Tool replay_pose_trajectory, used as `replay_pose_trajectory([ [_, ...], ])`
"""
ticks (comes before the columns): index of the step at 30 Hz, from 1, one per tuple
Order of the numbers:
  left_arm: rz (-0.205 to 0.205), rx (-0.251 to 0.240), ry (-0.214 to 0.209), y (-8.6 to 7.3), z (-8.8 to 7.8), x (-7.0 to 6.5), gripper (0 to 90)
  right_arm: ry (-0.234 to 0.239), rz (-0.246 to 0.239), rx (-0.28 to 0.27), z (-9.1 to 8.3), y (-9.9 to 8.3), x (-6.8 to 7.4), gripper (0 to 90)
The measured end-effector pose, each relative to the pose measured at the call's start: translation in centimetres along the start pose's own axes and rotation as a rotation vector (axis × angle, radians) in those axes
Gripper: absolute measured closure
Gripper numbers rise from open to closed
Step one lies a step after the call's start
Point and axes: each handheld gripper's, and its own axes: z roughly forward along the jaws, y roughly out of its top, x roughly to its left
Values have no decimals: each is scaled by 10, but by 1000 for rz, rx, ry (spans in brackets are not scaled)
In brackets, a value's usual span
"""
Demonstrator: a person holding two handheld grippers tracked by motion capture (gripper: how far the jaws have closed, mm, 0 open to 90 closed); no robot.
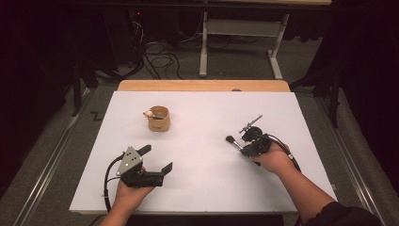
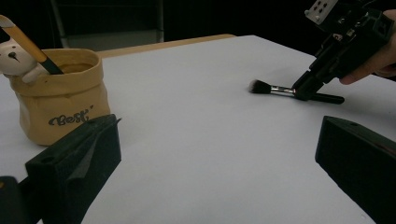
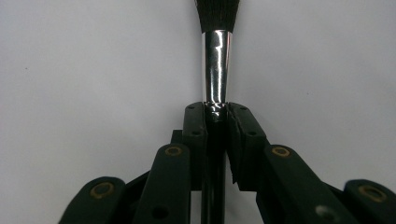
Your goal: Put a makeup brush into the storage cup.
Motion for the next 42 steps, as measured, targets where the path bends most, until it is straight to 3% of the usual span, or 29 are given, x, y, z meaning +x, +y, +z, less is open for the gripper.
replay_pose_trajectory([
  [17, 1, -6, -1, 1, -2, 1, 9, -3, 25, -44, -19, -3, 0, 808],
  [22, 3, -4, -2, 1, -1, 1, 8, -19, -9, -64, -23, -4, 1, 808],
  [28, 4, -4, -8, 0, 0, 0, 9, -24, -4, -98, -31, -8, 2, 808],
  [42, 10, 2, -12, 0, 1, -1, 9, 9, 19, -266, -43, -29, 3, 808],
])
